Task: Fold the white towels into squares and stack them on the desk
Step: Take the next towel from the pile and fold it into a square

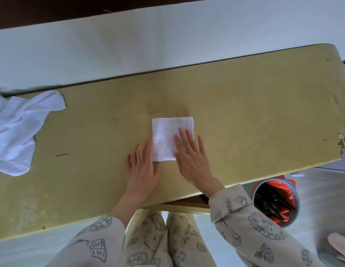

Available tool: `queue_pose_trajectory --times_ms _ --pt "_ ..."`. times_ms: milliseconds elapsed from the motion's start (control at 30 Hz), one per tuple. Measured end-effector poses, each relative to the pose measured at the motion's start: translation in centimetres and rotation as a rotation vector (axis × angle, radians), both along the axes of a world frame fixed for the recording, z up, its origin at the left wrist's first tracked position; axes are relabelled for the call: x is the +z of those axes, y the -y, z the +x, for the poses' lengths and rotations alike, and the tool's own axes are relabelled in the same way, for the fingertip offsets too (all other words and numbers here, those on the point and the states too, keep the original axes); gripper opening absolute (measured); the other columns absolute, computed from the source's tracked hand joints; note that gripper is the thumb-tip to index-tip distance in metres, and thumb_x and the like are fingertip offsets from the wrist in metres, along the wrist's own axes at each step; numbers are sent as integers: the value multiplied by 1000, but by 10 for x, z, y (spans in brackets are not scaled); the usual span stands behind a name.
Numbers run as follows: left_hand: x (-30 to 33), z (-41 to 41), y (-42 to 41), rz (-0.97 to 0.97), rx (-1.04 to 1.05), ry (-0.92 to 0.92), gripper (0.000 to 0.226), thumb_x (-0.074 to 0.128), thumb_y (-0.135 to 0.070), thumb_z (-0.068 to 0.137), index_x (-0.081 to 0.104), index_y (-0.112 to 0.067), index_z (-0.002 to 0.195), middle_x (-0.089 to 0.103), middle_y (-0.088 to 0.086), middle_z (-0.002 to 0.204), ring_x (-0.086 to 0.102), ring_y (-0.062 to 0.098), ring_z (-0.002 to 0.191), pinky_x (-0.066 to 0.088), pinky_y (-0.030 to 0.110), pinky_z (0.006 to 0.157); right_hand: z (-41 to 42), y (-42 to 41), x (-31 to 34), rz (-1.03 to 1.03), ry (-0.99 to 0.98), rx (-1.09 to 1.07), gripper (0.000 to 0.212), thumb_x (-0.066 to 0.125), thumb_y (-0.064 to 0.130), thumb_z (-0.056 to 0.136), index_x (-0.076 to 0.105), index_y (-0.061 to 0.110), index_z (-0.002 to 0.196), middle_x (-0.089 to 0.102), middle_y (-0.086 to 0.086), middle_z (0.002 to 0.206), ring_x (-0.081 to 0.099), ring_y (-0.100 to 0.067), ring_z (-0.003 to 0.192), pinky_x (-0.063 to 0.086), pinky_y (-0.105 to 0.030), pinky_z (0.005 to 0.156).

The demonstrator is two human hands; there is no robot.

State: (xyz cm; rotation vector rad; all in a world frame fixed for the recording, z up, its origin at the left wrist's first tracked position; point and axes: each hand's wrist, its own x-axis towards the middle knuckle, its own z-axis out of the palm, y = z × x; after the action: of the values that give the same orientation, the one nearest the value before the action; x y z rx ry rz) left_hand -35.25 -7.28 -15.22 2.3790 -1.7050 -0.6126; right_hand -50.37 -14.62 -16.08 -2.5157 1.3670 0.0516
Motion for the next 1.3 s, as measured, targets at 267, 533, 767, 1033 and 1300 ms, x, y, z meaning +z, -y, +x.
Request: queue_pose_trajectory --times_ms 267,533,767,1033,1300 --pt "-12 -1 21 -40 -112 -16 65 33 -33 80 21 -21 142 30 13 146 22 29 135 20 55 110 -4 -2 -20 22 -81 7 53 14 37 99 24 11 145 29 -8 152 16 -20 141 14 -50 109" --pt "-15 -8 11 -23 -37 -2 62 28 -34 87 14 -20 145 30 15 148 16 24 138 17 57 111 -4 -3 -20 -17 -63 4 54 19 36 97 23 12 144 28 -8 152 15 -20 141 12 -50 110" --pt "-14 -14 28 -23 -1 -10 72 34 -21 81 0 -28 144 16 12 155 10 23 144 4 50 114 -4 -2 -19 9 -67 -9 57 2 39 99 22 12 145 27 -7 152 15 -19 141 12 -49 110" --pt "-19 9 22 -6 -72 9 74 34 -10 79 3 -23 146 17 15 154 9 24 144 2 53 114 -1 -4 -20 -9 -68 -29 57 16 42 97 18 13 146 19 -4 155 11 -18 142 8 -49 111" --pt "-13 42 5 -103 -42 -137 73 34 -40 80 26 -6 143 29 8 150 15 14 140 5 38 117 -2 -5 -22 -14 -69 -17 57 17 41 97 13 14 147 9 -3 155 -5 -16 144 6 -50 111"
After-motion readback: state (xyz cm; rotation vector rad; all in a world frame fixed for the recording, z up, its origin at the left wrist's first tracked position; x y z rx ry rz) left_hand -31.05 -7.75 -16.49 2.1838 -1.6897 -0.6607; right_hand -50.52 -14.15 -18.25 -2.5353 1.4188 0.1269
